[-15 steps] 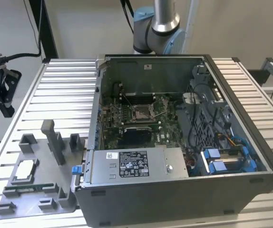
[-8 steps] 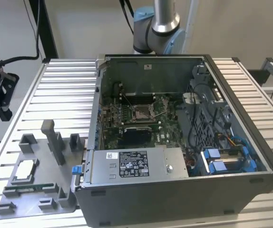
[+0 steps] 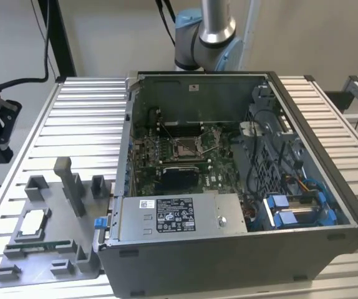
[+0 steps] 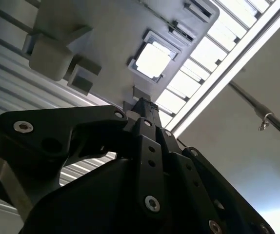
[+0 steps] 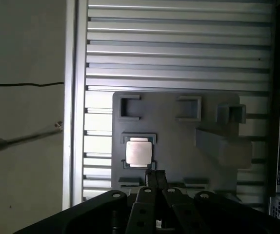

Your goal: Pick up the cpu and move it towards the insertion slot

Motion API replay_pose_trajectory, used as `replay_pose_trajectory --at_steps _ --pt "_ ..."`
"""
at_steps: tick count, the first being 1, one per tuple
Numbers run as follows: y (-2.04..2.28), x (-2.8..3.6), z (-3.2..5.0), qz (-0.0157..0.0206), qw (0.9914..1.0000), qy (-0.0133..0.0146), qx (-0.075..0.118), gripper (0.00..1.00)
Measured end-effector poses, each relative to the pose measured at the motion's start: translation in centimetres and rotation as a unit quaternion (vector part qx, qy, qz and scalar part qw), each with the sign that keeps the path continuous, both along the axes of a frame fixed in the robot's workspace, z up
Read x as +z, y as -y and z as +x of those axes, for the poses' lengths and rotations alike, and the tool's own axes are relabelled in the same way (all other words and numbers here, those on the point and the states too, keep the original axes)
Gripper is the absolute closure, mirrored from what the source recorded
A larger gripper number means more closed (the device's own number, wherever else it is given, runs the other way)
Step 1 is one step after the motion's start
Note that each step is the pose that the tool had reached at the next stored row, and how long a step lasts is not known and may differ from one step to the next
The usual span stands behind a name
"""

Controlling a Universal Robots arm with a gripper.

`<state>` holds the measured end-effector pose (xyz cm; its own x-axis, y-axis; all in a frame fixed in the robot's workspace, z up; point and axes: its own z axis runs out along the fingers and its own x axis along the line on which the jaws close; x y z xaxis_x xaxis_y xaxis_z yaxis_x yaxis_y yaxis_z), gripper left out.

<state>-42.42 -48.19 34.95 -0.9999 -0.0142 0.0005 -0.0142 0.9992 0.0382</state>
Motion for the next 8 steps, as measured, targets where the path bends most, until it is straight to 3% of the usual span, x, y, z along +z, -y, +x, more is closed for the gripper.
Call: replay_pose_trajectory --at_steps 8 --pt "0.00 -0.17 -0.36 0.0000 1.00000 -0.0003 0.000 1.00"
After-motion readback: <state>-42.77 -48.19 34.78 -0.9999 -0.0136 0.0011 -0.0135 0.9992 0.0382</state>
